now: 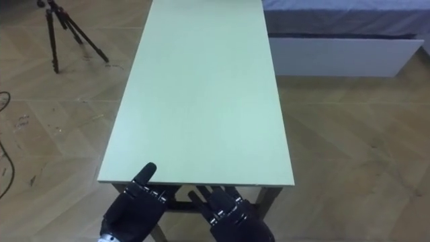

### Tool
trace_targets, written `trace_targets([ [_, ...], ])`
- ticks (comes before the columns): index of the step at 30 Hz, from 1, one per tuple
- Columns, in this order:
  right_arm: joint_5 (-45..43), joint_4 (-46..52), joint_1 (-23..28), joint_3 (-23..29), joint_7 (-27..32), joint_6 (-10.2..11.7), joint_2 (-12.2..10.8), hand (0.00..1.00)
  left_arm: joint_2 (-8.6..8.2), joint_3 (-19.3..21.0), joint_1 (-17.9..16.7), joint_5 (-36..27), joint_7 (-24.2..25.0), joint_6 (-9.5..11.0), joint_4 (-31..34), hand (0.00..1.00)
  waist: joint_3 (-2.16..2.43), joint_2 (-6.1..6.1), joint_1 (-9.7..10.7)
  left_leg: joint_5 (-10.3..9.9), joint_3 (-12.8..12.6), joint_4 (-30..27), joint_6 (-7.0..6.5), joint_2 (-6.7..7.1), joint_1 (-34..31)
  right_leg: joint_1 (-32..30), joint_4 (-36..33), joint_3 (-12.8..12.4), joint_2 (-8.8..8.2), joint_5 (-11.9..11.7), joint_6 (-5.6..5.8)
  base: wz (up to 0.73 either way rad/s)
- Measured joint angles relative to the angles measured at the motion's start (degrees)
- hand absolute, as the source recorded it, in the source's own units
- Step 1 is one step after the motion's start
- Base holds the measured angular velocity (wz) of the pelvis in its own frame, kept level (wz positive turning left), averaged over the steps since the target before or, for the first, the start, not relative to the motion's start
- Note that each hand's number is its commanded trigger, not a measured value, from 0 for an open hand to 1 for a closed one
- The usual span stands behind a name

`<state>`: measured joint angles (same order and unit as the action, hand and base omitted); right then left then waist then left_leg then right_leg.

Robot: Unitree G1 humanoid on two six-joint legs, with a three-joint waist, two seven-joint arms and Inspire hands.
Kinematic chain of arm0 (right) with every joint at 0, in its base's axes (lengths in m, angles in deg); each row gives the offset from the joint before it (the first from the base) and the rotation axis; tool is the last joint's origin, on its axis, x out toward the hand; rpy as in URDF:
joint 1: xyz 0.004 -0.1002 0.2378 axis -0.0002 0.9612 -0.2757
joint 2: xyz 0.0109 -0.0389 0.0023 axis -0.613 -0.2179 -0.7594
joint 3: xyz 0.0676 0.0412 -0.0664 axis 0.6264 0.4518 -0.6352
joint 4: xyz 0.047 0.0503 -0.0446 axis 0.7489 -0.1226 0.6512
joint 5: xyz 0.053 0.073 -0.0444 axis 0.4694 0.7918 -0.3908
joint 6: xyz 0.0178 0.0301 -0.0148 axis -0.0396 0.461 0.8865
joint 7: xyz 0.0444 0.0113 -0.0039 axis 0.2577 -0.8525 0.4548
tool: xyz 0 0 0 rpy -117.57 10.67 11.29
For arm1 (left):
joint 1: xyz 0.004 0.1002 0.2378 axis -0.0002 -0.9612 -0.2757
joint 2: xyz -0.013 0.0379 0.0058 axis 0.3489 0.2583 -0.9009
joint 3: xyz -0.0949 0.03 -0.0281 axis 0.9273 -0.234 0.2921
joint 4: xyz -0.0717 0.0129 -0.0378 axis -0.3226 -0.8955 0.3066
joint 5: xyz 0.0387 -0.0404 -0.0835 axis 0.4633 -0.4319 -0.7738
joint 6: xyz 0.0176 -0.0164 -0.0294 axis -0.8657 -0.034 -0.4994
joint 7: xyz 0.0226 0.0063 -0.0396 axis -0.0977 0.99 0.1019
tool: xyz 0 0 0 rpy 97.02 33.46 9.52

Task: Move table with human

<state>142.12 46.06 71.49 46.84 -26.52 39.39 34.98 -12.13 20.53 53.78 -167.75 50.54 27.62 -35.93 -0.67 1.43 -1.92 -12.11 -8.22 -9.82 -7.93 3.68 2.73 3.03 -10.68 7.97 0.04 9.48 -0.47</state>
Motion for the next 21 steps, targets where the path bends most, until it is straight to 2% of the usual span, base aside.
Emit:
trace_targets([
  [4, 0.6, 0.8, 0.0, 0.7, 1.8, 0.0, 0.2, 0.00, 0.16, 2.8, 0.0, 0.1, -0.9, -0.1, -0.4, 0.00, 0.01, 0.37, 0.0, 0.0, 0.0, 0.0, 0.00, 0.01, 0.0, 0.1, 0.0, 0.0, 0.00, 0.0, 0.00, 0.00],
  [9, 1.8, 0.9, -0.2, 2.1, 4.5, 0.0, -0.4, 0.00, 0.11, 3.1, 0.0, 0.8, -2.4, -0.9, -0.4, 0.00, -0.04, 0.89, -0.1, 0.0, 0.1, 0.3, 0.00, 0.01, 1.0, 1.1, 0.1, 0.5, 0.00, 0.0, 0.02, 0.00],
  [14, 4.8, 0.9, -1.2, 2.7, 7.3, 0.3, -0.9, 0.00, 0.13, 3.3, 0.0, 0.9, -4.4, -0.8, -0.4, 0.00, -0.04, 0.89, -0.1, 0.0, 0.1, 0.2, 0.02, 0.01, 1.1, 1.1, 0.1, 0.8, -0.02, 0.0, 0.02, 0.00],
  [21, 6.4, 0.9, -2.2, 4.2, 10.4, 0.8, -1.8, 0.00, 0.06, 3.3, 0.0, 0.9, -6.3, -0.9, -0.4, 0.00, -0.27, 0.52, -0.1, 0.0, 0.4, 0.2, 0.02, -0.01, 1.0, 1.2, 0.1, 1.3, -0.01, 0.0, 0.02, 0.01],
])
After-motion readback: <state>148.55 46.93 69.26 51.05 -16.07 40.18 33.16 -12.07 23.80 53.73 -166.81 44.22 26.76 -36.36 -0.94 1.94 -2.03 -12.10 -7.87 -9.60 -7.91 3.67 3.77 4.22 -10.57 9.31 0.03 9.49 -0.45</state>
